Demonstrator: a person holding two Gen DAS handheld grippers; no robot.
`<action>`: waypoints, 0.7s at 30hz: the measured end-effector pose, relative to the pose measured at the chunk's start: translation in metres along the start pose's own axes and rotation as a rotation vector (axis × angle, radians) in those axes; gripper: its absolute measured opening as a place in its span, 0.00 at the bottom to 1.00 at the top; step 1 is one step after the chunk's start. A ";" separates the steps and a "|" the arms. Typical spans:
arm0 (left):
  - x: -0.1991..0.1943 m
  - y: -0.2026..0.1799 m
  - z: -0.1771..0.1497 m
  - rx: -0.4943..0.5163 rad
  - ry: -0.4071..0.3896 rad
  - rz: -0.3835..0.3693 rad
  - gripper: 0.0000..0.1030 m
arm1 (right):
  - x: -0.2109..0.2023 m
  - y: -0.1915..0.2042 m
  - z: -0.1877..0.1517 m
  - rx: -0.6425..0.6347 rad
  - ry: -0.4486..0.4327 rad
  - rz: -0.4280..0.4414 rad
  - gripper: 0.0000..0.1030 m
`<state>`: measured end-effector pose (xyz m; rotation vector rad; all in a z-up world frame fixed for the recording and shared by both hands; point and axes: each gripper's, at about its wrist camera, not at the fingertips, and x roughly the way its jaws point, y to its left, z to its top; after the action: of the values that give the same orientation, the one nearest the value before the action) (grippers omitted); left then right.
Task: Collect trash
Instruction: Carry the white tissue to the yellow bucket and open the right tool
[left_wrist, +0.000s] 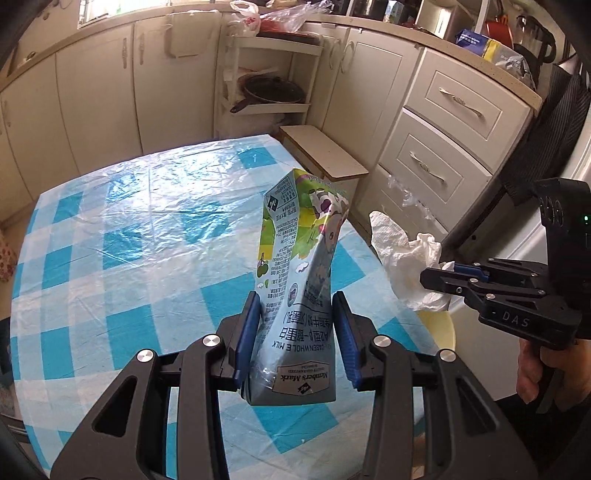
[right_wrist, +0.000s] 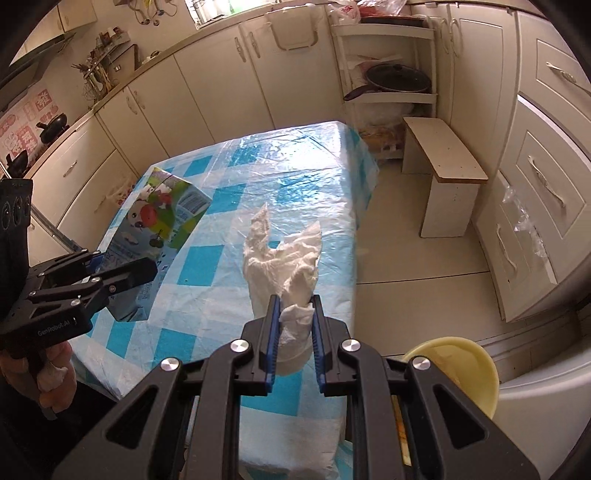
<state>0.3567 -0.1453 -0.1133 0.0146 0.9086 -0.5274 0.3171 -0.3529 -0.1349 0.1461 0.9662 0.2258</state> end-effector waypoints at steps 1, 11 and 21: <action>0.001 -0.004 0.000 0.004 -0.001 -0.006 0.37 | -0.001 -0.004 -0.003 0.007 0.001 -0.006 0.16; 0.020 -0.059 0.004 0.075 0.026 -0.084 0.37 | 0.003 -0.068 -0.029 0.091 0.080 -0.165 0.17; 0.041 -0.104 0.001 0.118 0.057 -0.133 0.37 | 0.030 -0.112 -0.060 0.124 0.205 -0.268 0.17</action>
<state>0.3320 -0.2543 -0.1222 0.0768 0.9368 -0.7069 0.2977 -0.4520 -0.2170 0.1068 1.1923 -0.0679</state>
